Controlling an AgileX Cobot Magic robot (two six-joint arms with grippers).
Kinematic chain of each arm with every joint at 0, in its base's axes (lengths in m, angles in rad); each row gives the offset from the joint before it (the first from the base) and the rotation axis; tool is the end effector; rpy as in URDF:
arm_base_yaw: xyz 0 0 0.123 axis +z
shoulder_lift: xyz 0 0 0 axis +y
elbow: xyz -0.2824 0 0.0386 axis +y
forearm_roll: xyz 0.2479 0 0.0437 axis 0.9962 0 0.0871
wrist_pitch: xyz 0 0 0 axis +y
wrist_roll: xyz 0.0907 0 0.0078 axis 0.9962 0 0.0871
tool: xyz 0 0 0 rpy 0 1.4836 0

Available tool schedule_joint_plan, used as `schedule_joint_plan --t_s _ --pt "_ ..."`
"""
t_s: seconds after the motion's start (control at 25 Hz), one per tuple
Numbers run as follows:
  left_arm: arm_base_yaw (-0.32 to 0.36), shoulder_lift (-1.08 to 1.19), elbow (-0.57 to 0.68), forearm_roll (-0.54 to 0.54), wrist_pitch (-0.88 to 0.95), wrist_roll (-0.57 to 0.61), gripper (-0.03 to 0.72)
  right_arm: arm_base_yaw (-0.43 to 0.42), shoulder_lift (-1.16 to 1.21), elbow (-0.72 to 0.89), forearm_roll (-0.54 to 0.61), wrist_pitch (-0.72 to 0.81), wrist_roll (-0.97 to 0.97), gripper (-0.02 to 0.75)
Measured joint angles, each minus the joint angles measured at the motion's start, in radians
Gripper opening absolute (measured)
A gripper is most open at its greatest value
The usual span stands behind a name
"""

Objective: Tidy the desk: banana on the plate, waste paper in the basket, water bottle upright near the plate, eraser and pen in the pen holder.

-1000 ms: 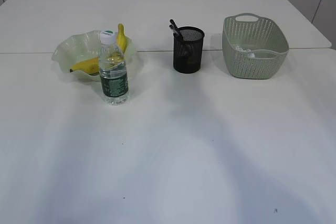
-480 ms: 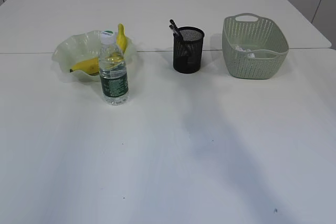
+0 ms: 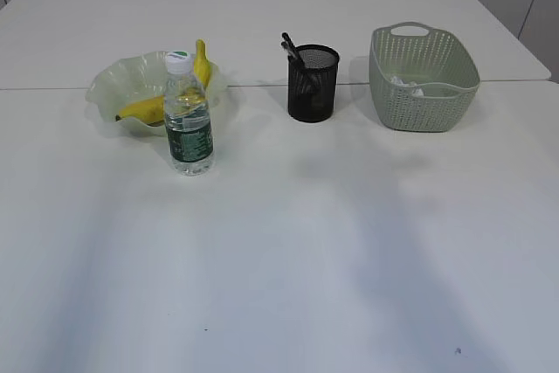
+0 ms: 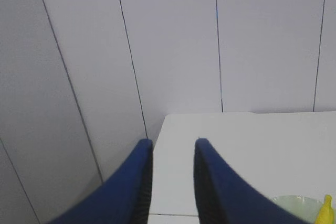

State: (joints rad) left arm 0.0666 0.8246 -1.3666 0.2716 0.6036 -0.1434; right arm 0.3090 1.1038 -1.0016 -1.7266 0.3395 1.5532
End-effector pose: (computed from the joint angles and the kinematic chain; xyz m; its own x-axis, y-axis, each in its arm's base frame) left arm 0.1152 0.0216 0.5256 0.0249 0.0828 -0.9963 -0.2203 0.9725 0.0753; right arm 0.2418 0.0456 0.4142 0.0325 -0.1697 -0.9850 0.0324 0.9851 -0.1686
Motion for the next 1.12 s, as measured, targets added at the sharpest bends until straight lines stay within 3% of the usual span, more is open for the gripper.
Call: schedule_joint_plan --t_s 0.24,0.4,0.6,0.84,1.12 --pt "0.0 -0.153 0.198 0.019 -0.063 -0.049 0.181 0.0 -0.114 0.104 0.166 0.016 -0.188 0.197" --pt "0.0 -0.257 0.333 0.019 -0.054 -0.055 0.181 0.0 -0.172 0.142 0.207 0.018 -0.239 0.196" --pt "0.0 -0.389 0.42 0.019 0.074 -0.058 0.181 0.0 -0.252 0.176 0.28 0.029 -0.322 0.196" --pt "0.0 -0.548 0.508 0.013 0.181 -0.06 0.181 0.0 -0.322 0.201 0.522 0.145 -0.586 0.195" --pt "0.0 -0.696 0.638 -0.106 0.335 -0.06 0.181 0.0 -0.424 0.215 0.715 0.228 -0.783 0.195"
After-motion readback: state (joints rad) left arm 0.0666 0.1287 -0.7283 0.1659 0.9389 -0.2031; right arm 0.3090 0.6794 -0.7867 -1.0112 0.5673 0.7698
